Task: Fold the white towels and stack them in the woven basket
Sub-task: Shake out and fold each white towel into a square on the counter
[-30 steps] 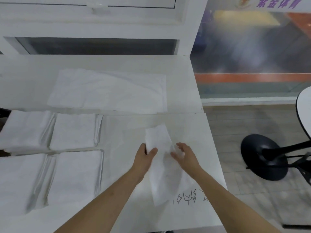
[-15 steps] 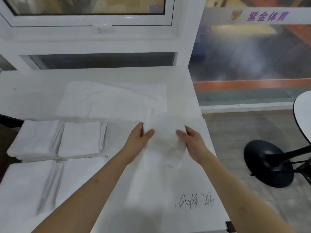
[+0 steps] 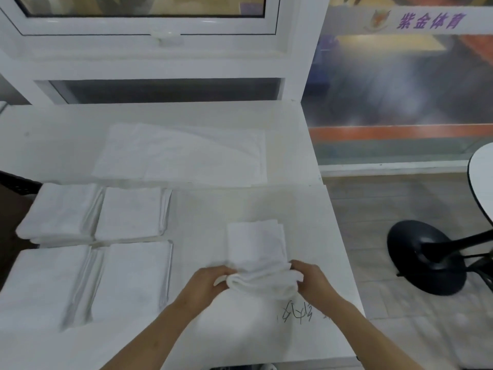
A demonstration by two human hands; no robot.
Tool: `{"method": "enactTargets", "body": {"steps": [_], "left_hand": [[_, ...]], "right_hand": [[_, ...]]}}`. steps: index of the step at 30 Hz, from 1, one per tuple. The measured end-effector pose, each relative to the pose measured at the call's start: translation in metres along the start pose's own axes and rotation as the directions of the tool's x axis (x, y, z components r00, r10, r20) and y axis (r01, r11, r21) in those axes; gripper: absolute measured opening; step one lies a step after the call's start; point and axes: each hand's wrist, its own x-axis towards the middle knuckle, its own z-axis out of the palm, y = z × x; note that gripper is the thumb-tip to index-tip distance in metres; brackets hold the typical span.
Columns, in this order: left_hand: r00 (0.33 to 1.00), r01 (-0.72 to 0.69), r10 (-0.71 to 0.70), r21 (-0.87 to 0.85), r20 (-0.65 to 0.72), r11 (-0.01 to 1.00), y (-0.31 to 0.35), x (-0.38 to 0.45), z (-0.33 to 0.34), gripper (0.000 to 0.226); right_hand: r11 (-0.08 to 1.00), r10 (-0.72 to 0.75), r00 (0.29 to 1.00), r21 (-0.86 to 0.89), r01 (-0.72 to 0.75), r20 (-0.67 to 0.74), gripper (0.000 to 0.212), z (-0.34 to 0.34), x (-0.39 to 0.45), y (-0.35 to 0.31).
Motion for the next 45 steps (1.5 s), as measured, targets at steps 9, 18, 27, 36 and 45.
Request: {"method": "enactTargets", "body": {"steps": [9,18,27,36,45], "left_hand": [[0.964,0.189,-0.210,-0.135,-0.164,0.973,-0.005,0.017,0.009,0.015],[0.857,0.403,-0.433,-0.161,-0.280,0.901,-0.007,0.087,0.006,0.020],[0.954,-0.004,0.179,0.589,-0.239,0.808,-0.011,0.090,0.053,0.040],[0.988,0.026,0.089,0.691,-0.130,0.722,-0.038,0.105,0.077,0.059],[0.972,0.190,-0.065,0.597,-0.225,0.779,-0.026,0.103,0.085,0.068]], "right_hand": [[0.997,0.054,0.998,0.061,-0.051,-0.041,0.026,0.008,0.021,-0.008],[0.972,0.190,0.942,-0.082,-0.220,-0.277,0.038,0.027,0.083,-0.015],[0.859,-0.274,0.872,-0.511,0.032,-0.406,0.043,0.048,0.085,-0.005],[0.787,-0.098,0.994,-0.615,0.043,-0.055,0.062,0.060,0.087,0.023],[0.840,-0.082,0.996,-0.541,0.046,-0.044,0.060,0.056,0.093,0.024]]}}
